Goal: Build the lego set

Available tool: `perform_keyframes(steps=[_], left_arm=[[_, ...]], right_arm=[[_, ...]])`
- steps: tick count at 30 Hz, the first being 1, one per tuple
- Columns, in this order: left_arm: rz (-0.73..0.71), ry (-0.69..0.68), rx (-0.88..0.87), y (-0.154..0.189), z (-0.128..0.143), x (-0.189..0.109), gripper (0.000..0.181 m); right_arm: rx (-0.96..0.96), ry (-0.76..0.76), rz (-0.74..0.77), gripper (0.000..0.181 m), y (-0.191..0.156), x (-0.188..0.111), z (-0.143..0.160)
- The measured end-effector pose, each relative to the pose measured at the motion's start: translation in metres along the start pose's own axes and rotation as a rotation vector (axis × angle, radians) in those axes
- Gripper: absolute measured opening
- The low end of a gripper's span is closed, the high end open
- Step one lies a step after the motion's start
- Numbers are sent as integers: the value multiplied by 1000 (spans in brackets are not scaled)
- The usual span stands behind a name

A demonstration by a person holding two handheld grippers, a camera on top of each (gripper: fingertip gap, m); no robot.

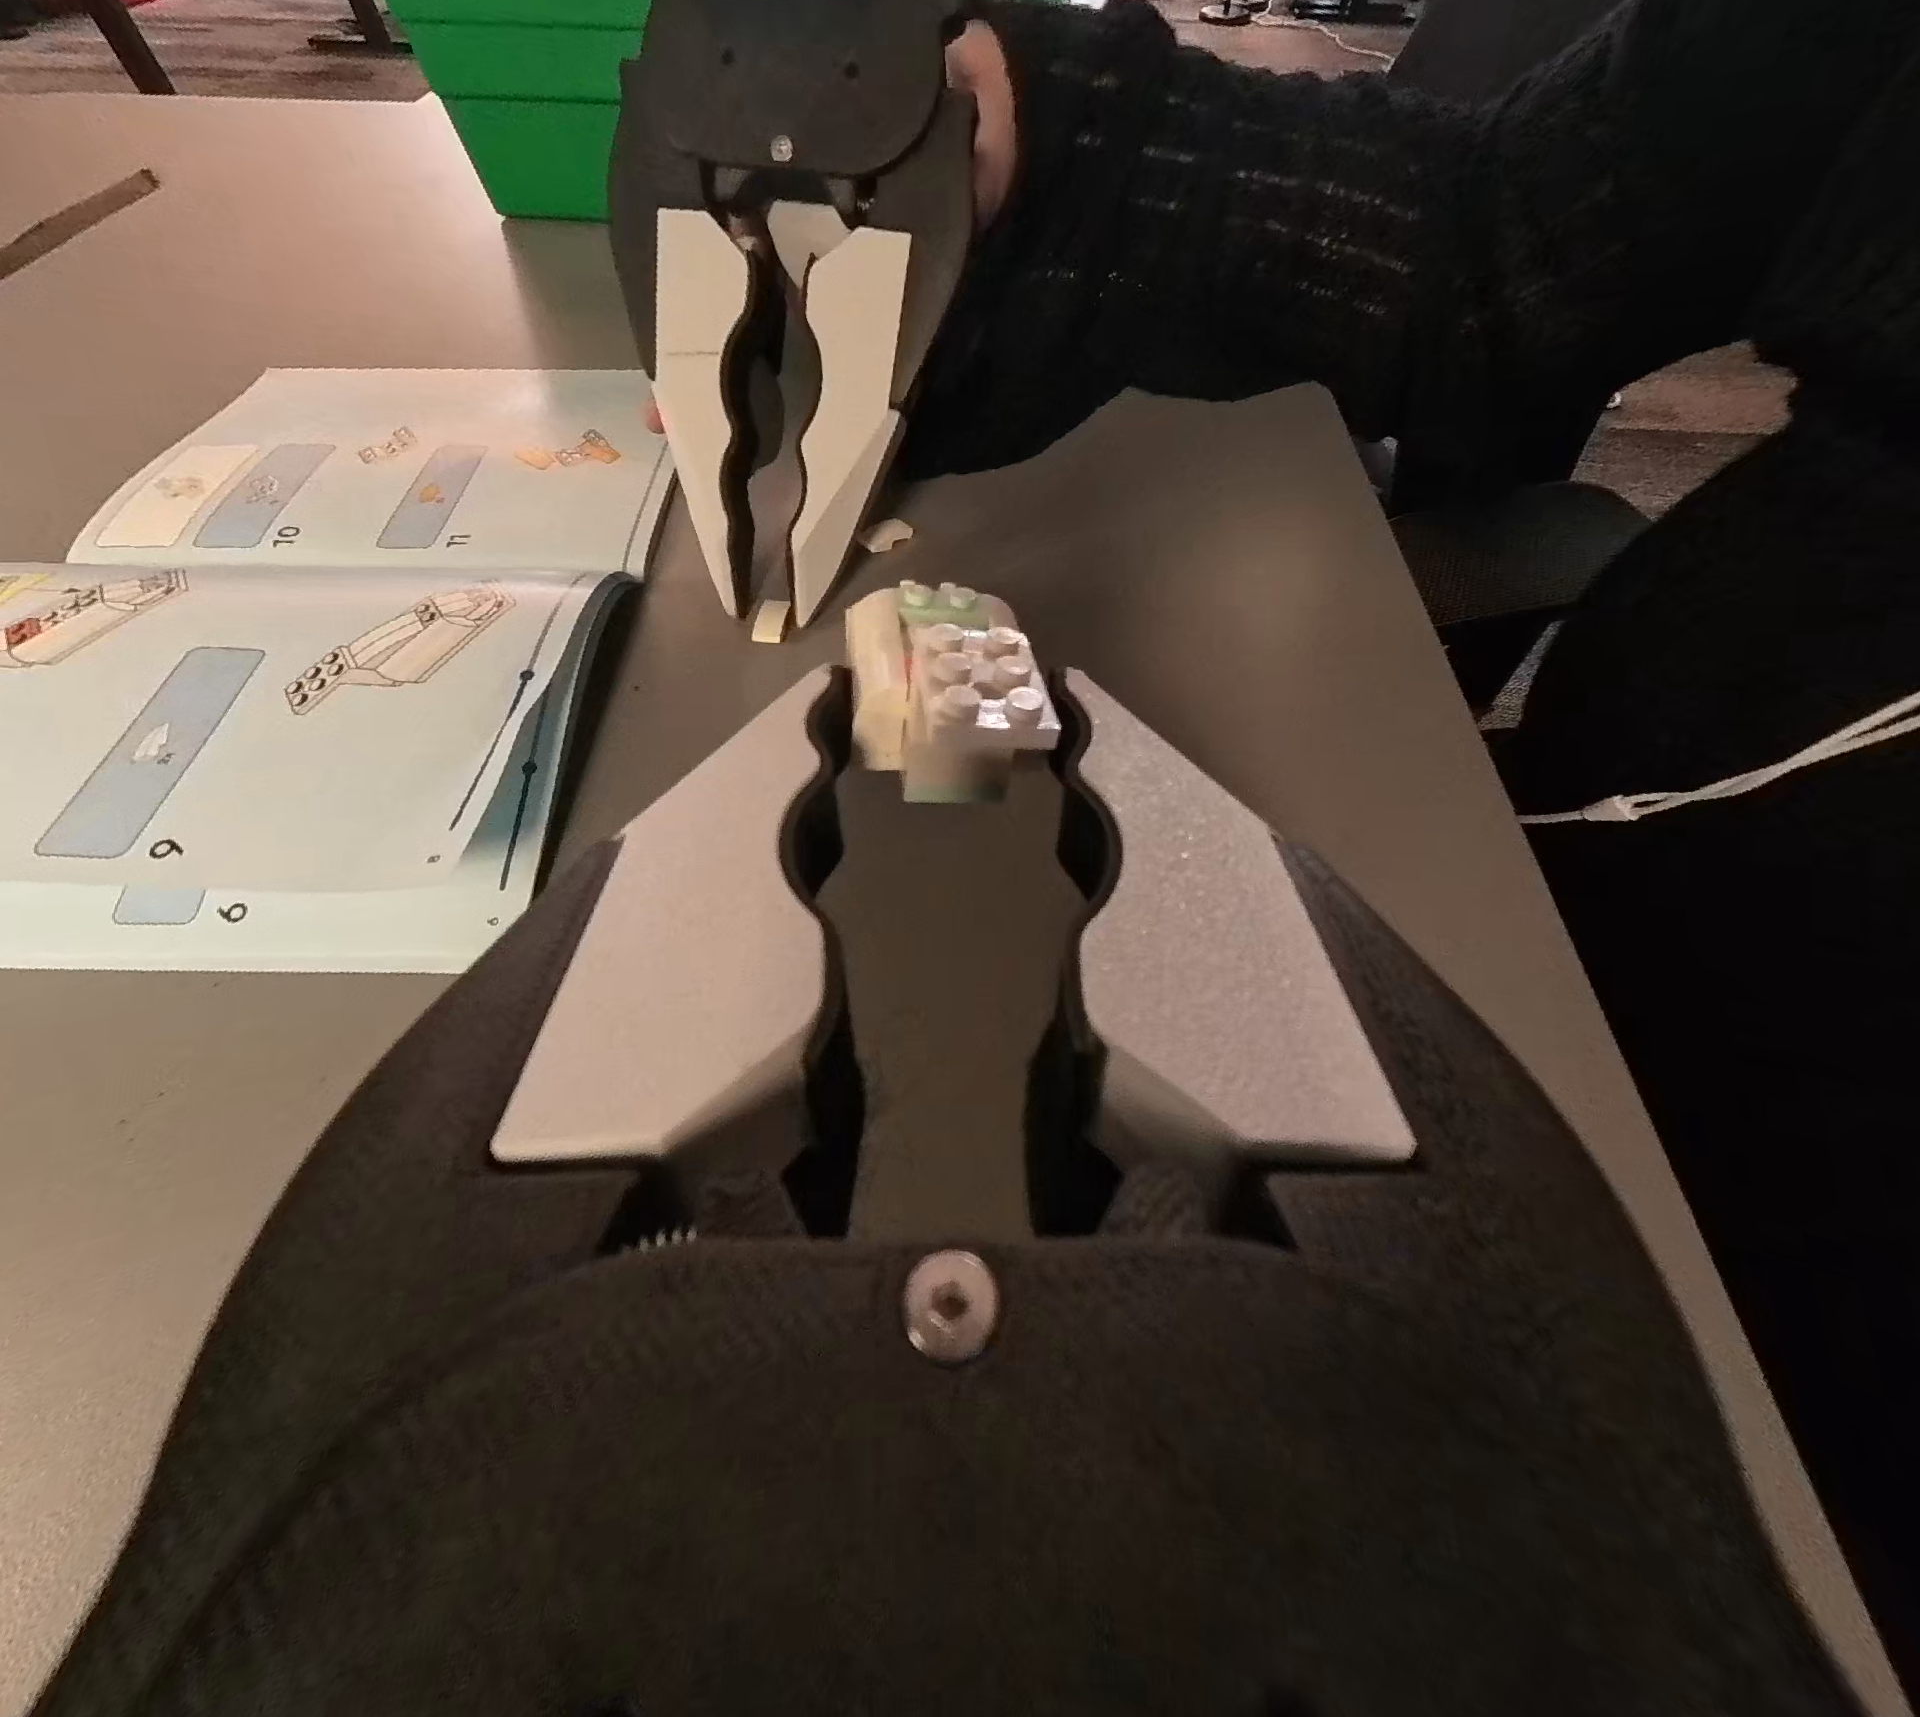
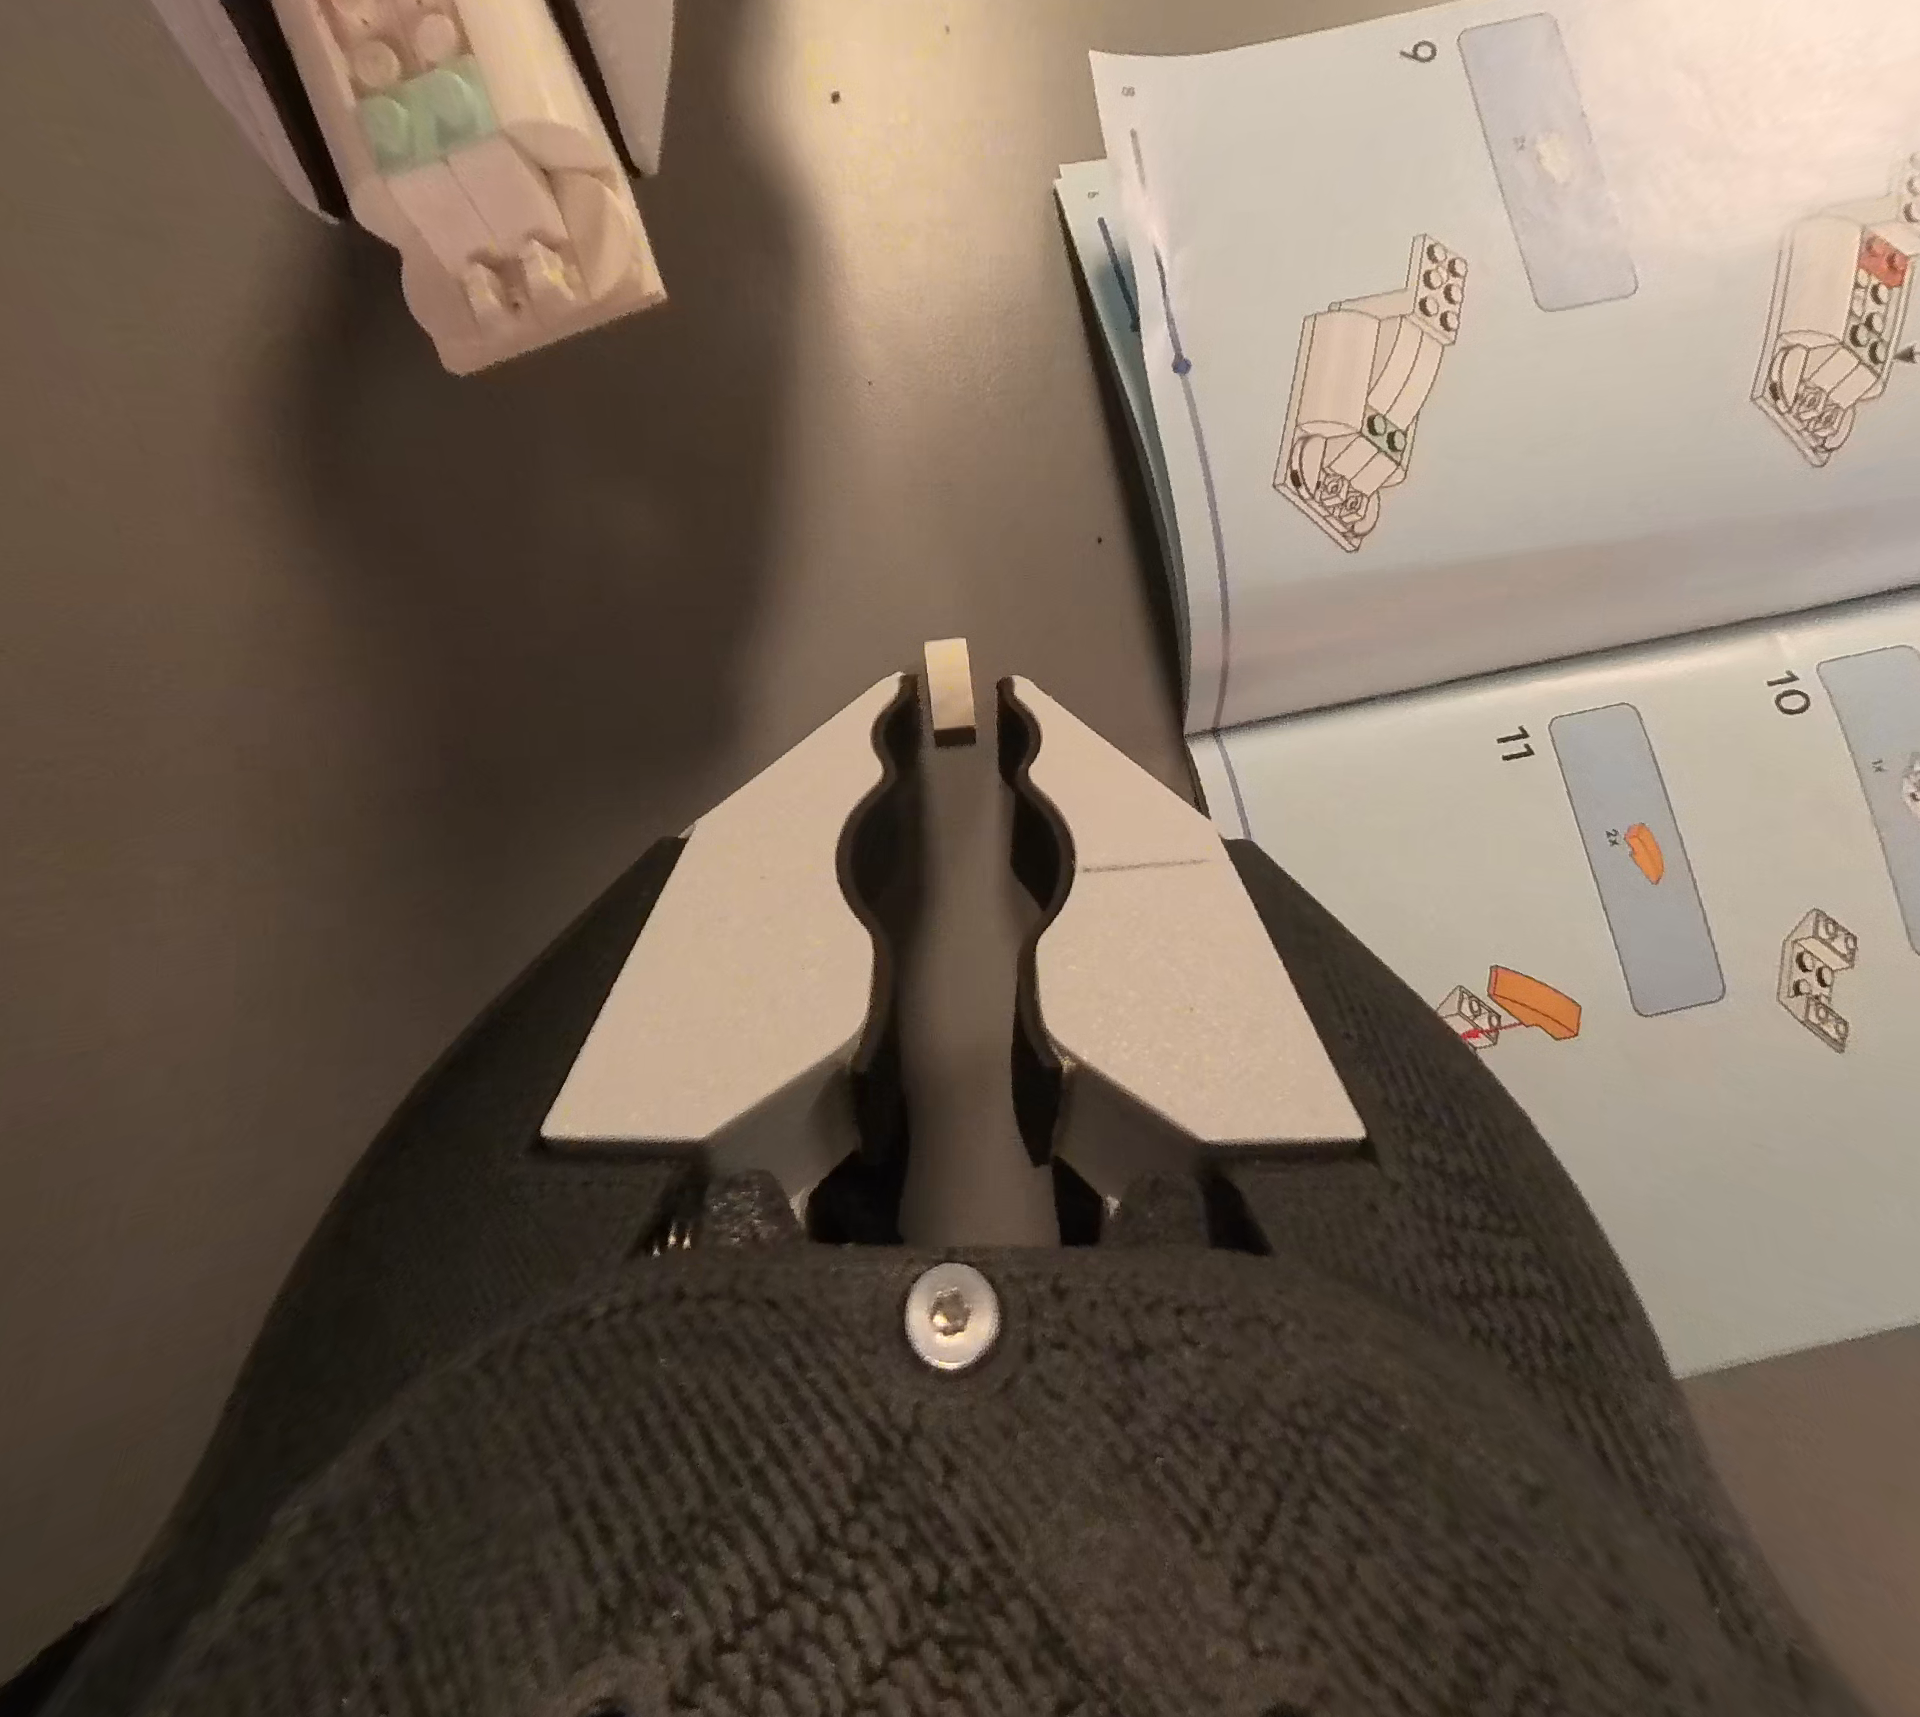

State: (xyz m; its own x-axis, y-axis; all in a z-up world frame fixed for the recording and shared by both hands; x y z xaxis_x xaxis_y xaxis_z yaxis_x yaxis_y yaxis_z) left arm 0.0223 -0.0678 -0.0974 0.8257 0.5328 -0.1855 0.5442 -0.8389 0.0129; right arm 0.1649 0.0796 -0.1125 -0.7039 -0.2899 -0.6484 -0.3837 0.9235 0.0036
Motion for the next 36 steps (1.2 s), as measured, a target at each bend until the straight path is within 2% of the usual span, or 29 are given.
perform_keyframes(steps=[16, 22, 28, 34, 36], left_arm=[[2, -4, 0, 0, 0, 0, 37], [3, -2, 1, 0, 0, 0, 37], [-8, -3, -2, -1, 0, -1, 37], [-65, -18, -30, -7, 2, -3, 37], [-64, -19, -32, -8, 2, -3, 37]], right_arm=[[-14, 47, -30, 16, 3, -6, 4], [-61, 119, -23, 15, 5, -11, 3], [-118, 260, -48, 17, 4, -17, -3], [-116, 515, -172, 32, -12, -18, -26], [-130, 519, -196, 33, -18, -11, -31]])
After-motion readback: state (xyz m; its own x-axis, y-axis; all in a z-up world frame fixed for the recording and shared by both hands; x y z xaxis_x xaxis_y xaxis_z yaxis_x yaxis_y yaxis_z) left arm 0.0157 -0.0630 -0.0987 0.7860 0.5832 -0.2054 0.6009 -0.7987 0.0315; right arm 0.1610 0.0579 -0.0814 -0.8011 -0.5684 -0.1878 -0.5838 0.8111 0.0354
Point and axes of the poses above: each gripper's, where its closed fingertips meet, x out along the fingers, z out of its underside, y = z × x across the jaws, the point moved 9 cm from there along -x, back along the fingers, and after that the axes turned 9 degrees about y, right-handed, at the moved point
